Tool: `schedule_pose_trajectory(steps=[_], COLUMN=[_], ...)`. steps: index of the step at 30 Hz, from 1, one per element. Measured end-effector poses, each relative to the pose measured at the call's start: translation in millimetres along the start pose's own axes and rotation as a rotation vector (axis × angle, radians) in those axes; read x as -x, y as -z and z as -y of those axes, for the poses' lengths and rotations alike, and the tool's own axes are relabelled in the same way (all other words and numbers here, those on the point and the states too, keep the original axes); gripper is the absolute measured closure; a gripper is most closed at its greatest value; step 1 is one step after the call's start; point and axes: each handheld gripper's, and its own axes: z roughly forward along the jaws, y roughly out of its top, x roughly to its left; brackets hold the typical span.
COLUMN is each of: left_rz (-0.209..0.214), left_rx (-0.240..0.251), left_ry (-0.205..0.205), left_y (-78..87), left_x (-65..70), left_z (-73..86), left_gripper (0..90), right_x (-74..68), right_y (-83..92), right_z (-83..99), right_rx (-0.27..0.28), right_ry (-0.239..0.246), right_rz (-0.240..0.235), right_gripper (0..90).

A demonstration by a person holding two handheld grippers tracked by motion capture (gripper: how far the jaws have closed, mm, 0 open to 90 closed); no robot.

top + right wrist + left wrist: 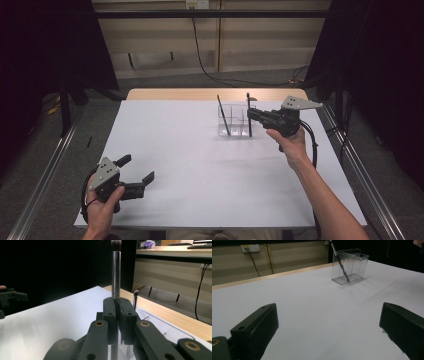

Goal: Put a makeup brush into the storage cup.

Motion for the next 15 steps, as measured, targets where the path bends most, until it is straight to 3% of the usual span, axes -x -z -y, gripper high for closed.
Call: schedule_pose_trajectory(steps=[15], left_rz=[0.0], left_rx=[-0.003], left_ry=[0.002], left_y=[-1.0], left_x=[-0.7], left_z=[0.3], left_gripper=[2.2], right_x=[5.8], right_y=[-16.0], right_z=[-21.2], right_rx=[0.033], right_ry=[0.016], right_rz=[0.013], right_gripper=[84.8])
